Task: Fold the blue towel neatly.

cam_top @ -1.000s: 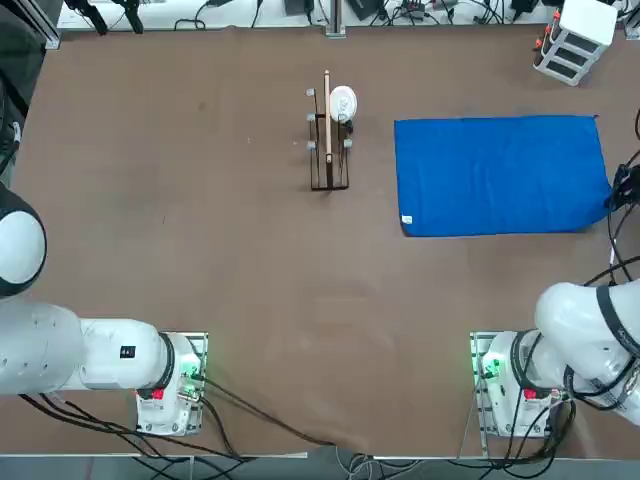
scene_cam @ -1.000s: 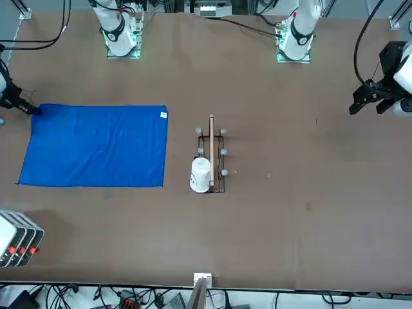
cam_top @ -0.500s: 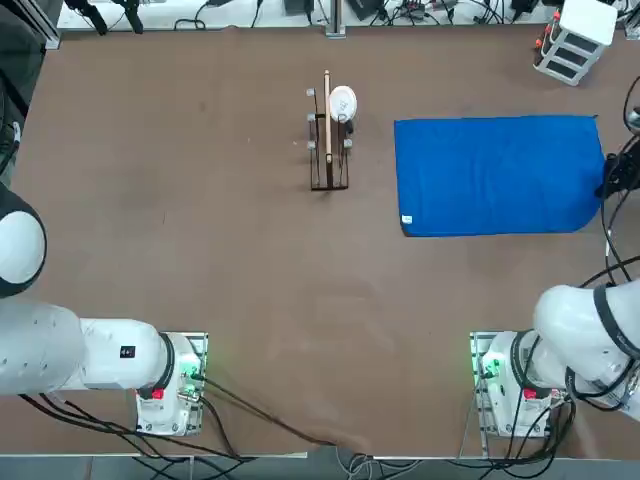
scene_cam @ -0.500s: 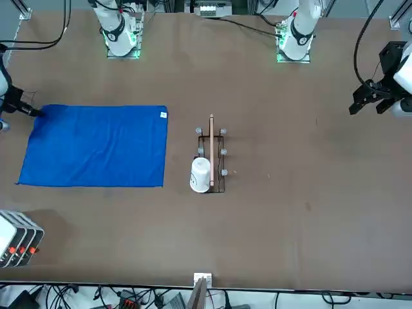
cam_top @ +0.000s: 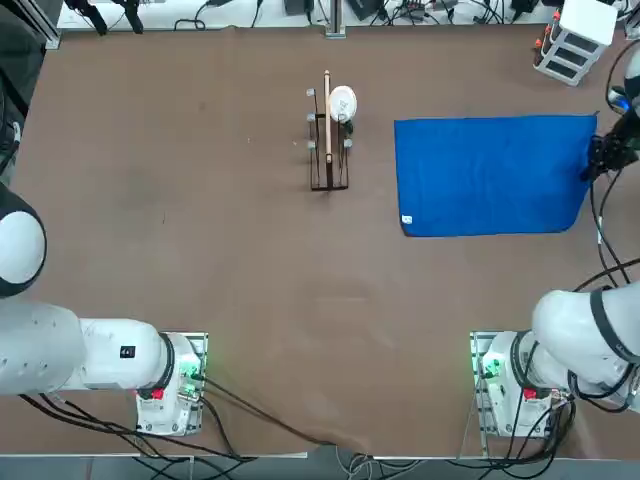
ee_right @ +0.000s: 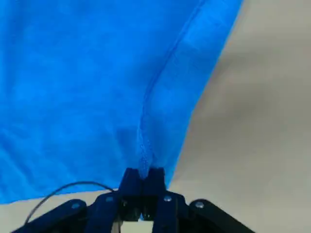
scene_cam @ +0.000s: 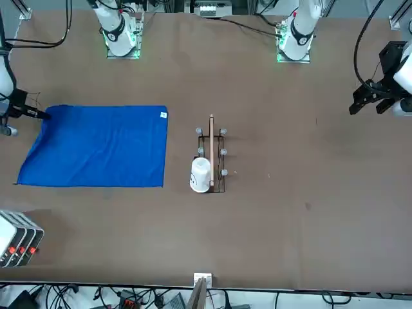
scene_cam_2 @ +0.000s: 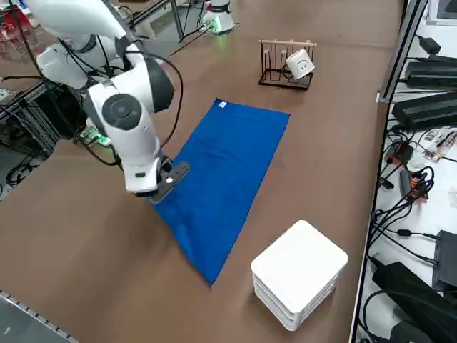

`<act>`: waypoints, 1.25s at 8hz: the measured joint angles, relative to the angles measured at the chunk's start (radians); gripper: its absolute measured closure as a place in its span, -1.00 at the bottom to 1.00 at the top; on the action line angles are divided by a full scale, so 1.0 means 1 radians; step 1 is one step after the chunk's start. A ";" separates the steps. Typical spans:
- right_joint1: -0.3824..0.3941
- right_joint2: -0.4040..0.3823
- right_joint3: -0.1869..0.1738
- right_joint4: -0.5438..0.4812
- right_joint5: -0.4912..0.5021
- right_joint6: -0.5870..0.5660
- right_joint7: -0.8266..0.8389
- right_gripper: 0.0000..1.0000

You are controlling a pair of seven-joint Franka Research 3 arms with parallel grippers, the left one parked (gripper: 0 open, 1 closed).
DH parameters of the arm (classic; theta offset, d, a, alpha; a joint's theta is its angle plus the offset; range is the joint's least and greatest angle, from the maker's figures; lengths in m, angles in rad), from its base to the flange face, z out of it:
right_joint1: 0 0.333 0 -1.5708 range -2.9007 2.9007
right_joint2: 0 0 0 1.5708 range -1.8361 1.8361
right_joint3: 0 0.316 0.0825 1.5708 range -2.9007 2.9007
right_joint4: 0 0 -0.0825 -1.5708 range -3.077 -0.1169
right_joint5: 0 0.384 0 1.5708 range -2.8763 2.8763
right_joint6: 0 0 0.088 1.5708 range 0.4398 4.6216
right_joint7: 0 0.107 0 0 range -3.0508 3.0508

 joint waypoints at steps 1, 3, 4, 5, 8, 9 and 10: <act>0.049 -0.013 0.001 0.000 0.001 -0.036 0.000 0.95; 0.152 -0.036 0.002 0.000 0.003 -0.100 0.001 0.95; 0.204 -0.044 0.002 -0.001 0.004 -0.125 0.001 0.95; 0.257 -0.051 0.003 -0.003 0.005 -0.142 0.000 0.95; 0.433 -0.076 0.009 -0.033 0.008 -0.155 -0.001 0.95; 0.498 -0.083 0.013 -0.041 0.008 -0.155 -0.001 0.95; 0.565 -0.085 0.014 -0.043 0.009 -0.154 0.003 0.95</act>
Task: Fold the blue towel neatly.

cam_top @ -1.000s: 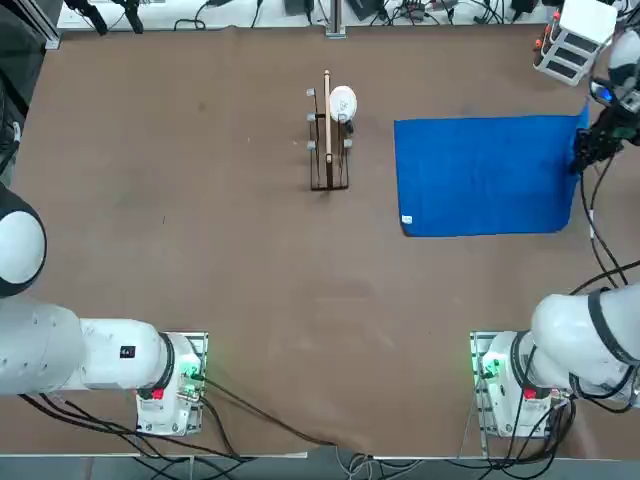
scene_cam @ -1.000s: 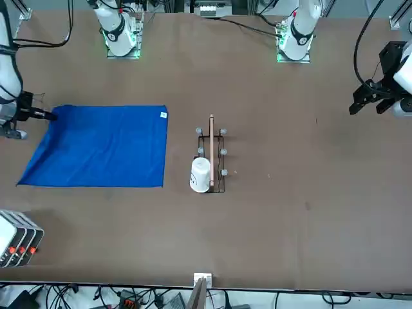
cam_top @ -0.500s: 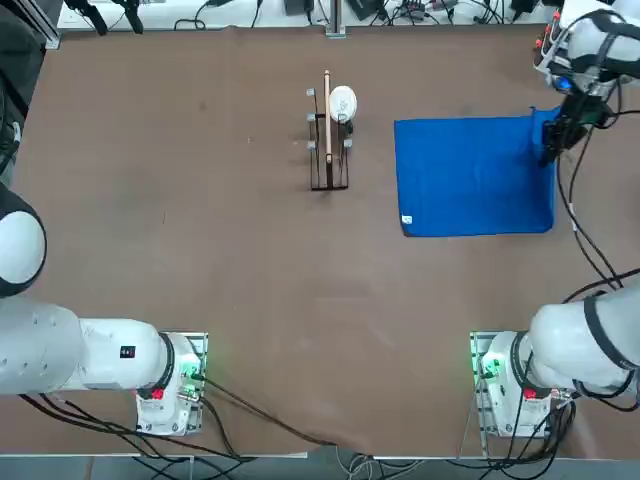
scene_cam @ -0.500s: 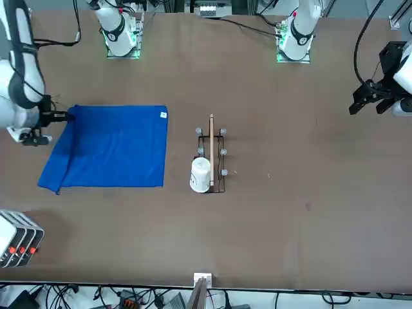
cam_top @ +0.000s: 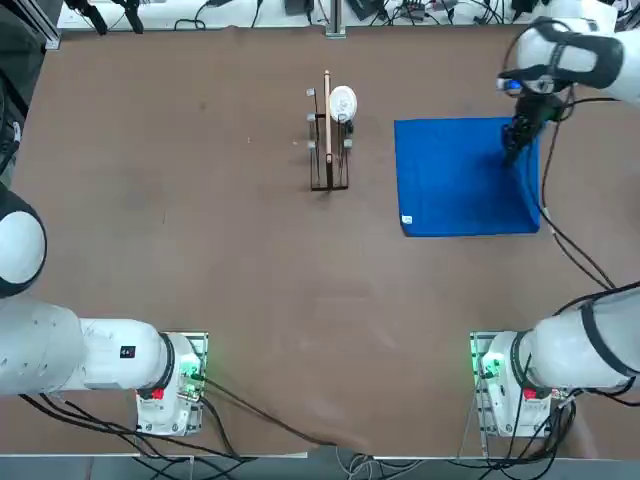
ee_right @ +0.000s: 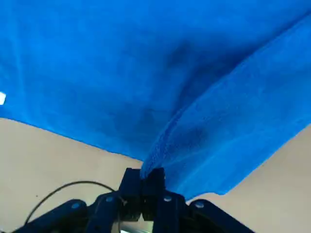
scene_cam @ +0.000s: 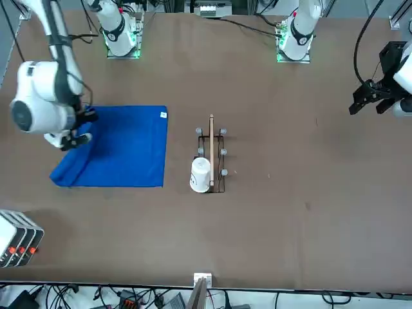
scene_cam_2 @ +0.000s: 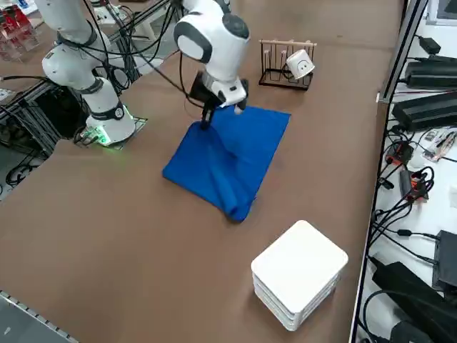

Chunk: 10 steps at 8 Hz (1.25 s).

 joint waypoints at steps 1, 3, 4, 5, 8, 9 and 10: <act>0.056 0.000 0.001 0.000 0.000 0.004 0.008 0.95; 0.123 0.000 0.001 -0.002 0.004 0.029 0.011 0.95; 0.147 0.002 0.000 -0.005 0.013 0.052 0.011 0.95; 0.183 0.006 0.000 -0.008 0.018 0.075 0.014 0.95; 0.316 0.031 0.001 -0.014 0.019 0.114 0.044 0.95; 0.348 0.037 0.001 -0.014 0.019 0.117 0.046 0.95; 0.374 0.040 0.001 -0.014 0.019 0.118 0.047 0.95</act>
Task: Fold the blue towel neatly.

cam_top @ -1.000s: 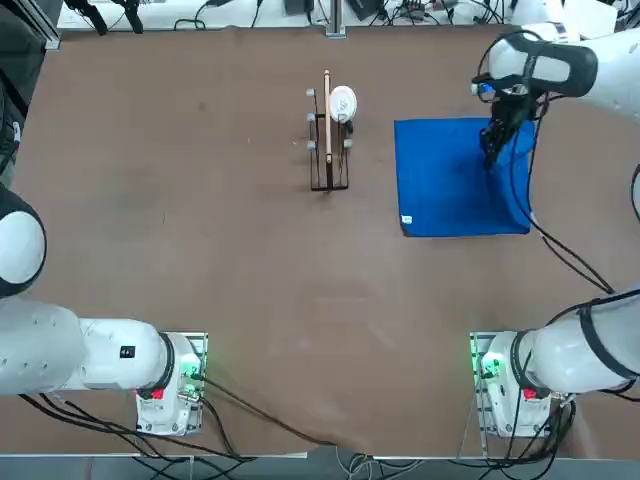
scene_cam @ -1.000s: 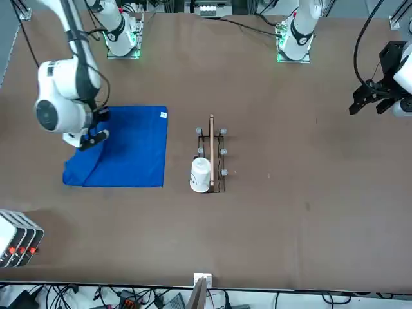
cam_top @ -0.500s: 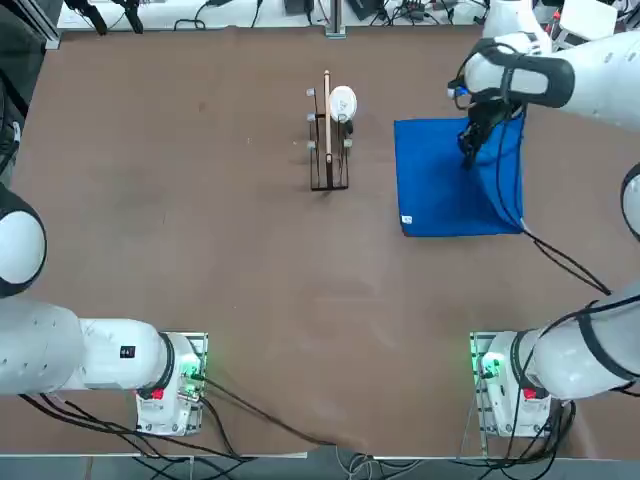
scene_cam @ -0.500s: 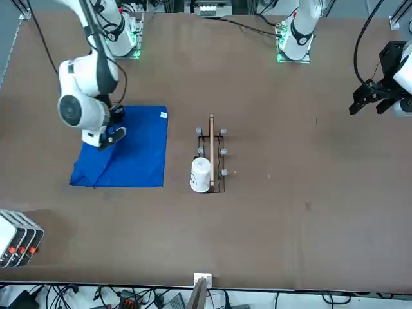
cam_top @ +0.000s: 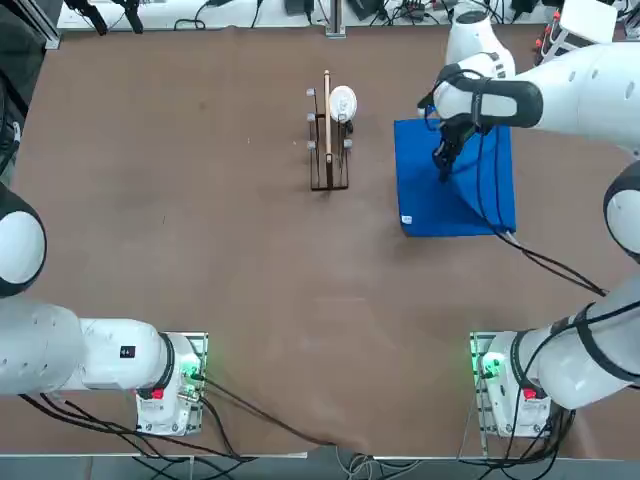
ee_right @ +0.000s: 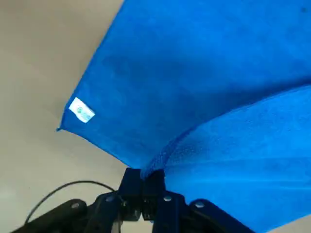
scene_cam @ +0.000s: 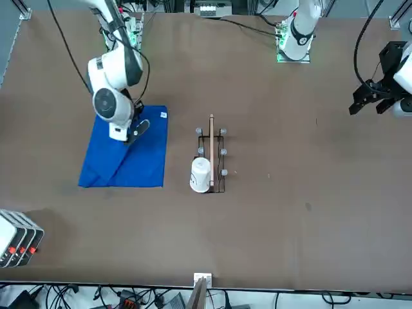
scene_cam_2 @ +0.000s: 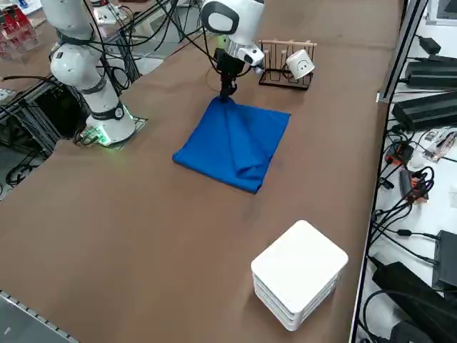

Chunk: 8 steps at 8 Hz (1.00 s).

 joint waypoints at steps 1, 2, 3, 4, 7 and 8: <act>0.022 0.004 0.000 0.000 0.000 0.005 0.005 0.95; 0.047 0.011 0.000 -0.001 0.000 0.014 0.025 0.95; 0.070 0.023 0.000 -0.001 0.000 0.023 0.038 0.95; 0.092 0.036 -0.001 -0.001 0.000 0.028 0.045 0.95; 0.140 0.068 -0.001 -0.001 0.000 0.057 0.075 0.95; 0.154 0.074 -0.001 -0.001 0.000 0.066 0.088 0.95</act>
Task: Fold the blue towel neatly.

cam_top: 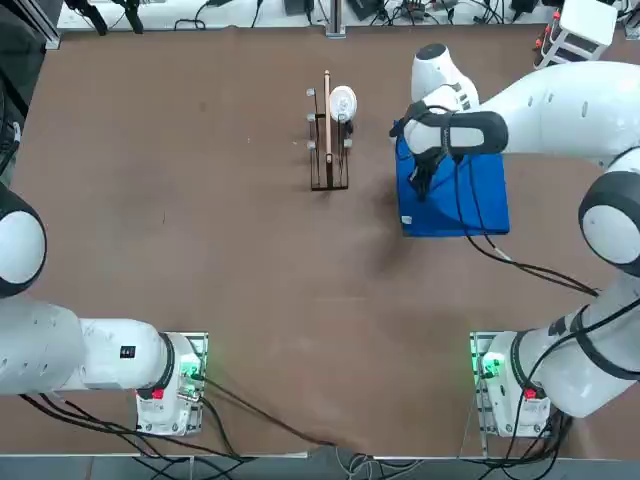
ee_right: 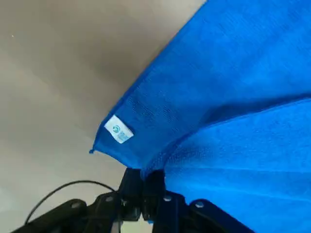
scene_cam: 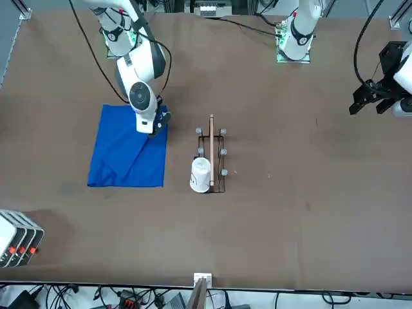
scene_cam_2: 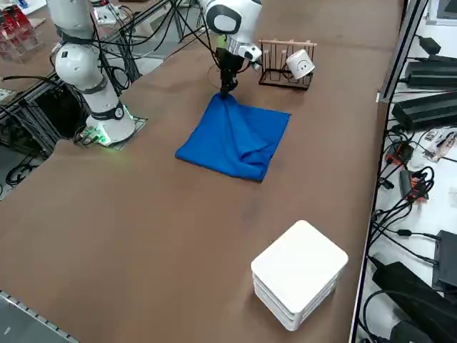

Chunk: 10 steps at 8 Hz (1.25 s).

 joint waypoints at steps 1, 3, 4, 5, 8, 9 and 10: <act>0.014 0.003 0.000 0.000 0.000 0.002 0.021 0.95; 0.042 0.005 0.000 0.000 0.000 0.009 0.057 0.95; 0.053 0.007 0.000 0.000 0.000 0.015 0.070 0.95; 0.062 0.010 0.000 0.000 0.000 0.019 0.080 0.95; 0.095 0.027 0.000 0.000 0.000 0.020 0.119 0.95; 0.107 0.035 0.000 0.000 0.000 0.021 0.134 0.94; 0.117 0.042 0.000 0.000 0.000 0.022 0.141 0.92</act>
